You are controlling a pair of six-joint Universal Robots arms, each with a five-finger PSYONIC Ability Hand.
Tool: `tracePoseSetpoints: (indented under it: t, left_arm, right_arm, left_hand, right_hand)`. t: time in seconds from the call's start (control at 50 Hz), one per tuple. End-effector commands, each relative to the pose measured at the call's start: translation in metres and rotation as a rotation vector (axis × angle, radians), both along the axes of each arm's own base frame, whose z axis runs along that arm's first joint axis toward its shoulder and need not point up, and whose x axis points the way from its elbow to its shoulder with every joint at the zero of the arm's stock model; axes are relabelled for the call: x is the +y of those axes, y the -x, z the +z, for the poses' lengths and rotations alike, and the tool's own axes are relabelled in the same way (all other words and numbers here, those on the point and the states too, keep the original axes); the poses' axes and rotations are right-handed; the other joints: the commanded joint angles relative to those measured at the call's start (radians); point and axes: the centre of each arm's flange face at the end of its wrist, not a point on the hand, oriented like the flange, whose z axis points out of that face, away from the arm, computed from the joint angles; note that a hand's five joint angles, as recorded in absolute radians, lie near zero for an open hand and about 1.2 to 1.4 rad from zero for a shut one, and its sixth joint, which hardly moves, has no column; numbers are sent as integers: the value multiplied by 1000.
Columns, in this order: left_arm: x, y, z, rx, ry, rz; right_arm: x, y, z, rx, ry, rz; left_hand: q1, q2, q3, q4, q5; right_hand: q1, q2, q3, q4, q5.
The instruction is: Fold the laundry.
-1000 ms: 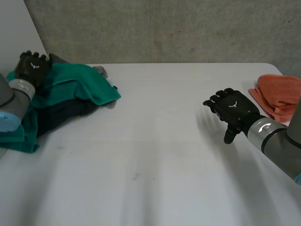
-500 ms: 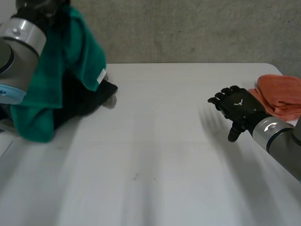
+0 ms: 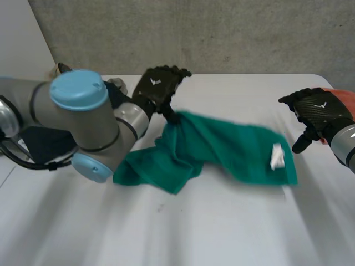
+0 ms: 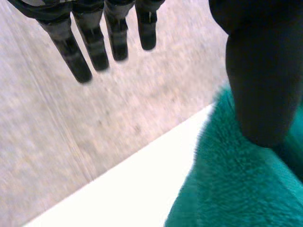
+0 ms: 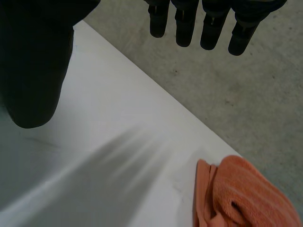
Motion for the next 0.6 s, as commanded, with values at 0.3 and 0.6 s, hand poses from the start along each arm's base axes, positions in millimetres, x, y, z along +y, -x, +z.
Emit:
tracePoseSetpoints:
  t: [0.3, 0.6]
  left_arm:
    - [81, -70, -6, -254, -244, 271]
    - [88, -47, -86, -333, -118, 53]
  right_arm:
    - [60, -10, -11, 141, -229, 15]
    - [88, -16, -67, 256, -285, 144]
  left_hand:
    - [133, 77, 76, 86, 88]
    - [274, 219, 217, 228, 229]
  right_hand:
    - [8, 19, 21, 21, 12]
    - [199, 210, 212, 212, 203]
